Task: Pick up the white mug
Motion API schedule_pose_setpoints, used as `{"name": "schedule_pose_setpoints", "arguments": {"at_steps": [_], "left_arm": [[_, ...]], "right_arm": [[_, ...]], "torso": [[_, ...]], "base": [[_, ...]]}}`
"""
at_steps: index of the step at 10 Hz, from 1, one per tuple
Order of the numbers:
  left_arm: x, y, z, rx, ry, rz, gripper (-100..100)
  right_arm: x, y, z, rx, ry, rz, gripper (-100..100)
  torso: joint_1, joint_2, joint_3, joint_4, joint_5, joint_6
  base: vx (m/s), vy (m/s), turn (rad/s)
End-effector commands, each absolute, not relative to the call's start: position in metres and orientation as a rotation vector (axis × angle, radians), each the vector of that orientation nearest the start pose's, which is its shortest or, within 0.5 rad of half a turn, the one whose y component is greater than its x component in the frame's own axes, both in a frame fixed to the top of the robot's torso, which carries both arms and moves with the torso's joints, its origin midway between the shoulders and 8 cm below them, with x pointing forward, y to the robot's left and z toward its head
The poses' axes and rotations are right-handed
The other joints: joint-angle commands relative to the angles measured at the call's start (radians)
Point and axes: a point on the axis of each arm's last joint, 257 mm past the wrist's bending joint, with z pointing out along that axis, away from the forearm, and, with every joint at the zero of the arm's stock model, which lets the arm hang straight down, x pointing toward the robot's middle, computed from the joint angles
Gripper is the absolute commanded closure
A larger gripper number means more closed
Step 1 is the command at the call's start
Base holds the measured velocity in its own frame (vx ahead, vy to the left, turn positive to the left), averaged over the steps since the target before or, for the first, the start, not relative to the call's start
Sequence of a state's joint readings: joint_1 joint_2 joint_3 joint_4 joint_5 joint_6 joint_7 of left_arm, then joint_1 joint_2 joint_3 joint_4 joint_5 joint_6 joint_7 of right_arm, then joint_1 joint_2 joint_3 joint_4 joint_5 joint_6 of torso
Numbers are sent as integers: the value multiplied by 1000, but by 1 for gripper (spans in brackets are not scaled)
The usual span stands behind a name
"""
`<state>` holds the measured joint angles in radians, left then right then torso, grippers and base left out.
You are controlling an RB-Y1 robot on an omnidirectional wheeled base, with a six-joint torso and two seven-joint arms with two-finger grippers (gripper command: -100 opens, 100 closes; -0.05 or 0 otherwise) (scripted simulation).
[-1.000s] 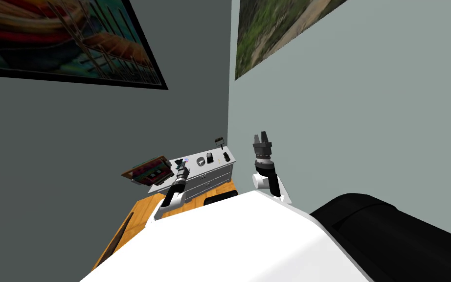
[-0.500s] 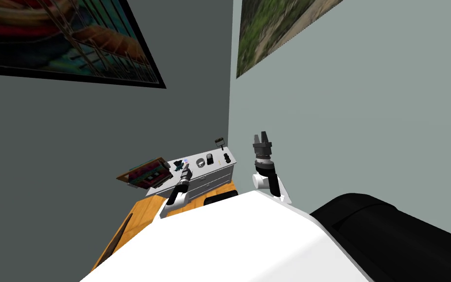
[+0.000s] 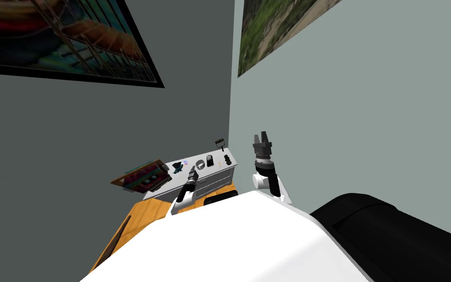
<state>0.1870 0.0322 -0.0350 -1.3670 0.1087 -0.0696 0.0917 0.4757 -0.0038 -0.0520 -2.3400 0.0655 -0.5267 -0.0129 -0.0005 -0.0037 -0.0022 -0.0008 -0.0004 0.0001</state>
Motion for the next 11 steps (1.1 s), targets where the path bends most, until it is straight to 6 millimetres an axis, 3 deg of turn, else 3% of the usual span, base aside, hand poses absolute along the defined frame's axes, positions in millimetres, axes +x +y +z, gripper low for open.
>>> {"name": "schedule_pose_setpoints", "arguments": {"at_steps": [1, 3, 4, 5, 6, 8, 9, 10, 11], "left_arm": [[452, 228, -409, -1640, 1290, -1142, -100], [451, 212, -413, -1674, 1281, -1161, -100], [452, 218, -411, -1664, 1283, -1156, -100], [452, 217, -411, -1665, 1283, -1156, 0], [457, 227, -413, -1669, 1274, -1151, -100], [465, 242, -416, -1676, 1258, -1142, -100], [463, 238, -416, -1672, 1266, -1144, -100], [463, 239, -416, -1673, 1263, -1145, 100], [462, 239, -417, -1676, 1266, -1143, 100]], "right_arm": [[326, -279, 63, 524, 574, 1252, 0], [326, -279, 63, 524, 574, 1252, 0], [326, -279, 63, 524, 574, 1252, 0], [326, -279, 63, 524, 574, 1252, 0], [326, -279, 63, 524, 574, 1252, 0], [326, -279, 63, 524, 574, 1252, 0], [326, -279, 63, 524, 574, 1252, 0], [326, -279, 63, 524, 574, 1252, 0], [326, -279, 63, 524, 574, 1253, 0]], "torso": [[0, 0, 0, 0, 0, 0], [0, 2, 1, 0, 0, 0], [0, 2, 1, 0, 0, 0], [1, 3, 2, 1, 0, 0], [1, 3, 2, 1, 0, 0], [-1, 2, 1, 1, 0, 0], [-2, 2, 1, 0, 0, 0], [-1, 2, 1, 0, 0, 0], [-1, 2, 2, 1, -1, 0]], "base": [[35, 1, 6], [25, 2, 1], [10, 0, -1], [0, 0, 0], [13, -22, -53], [27, -40, -88], [16, -17, -14], [0, 0, 0], [0, 0, 0]]}}
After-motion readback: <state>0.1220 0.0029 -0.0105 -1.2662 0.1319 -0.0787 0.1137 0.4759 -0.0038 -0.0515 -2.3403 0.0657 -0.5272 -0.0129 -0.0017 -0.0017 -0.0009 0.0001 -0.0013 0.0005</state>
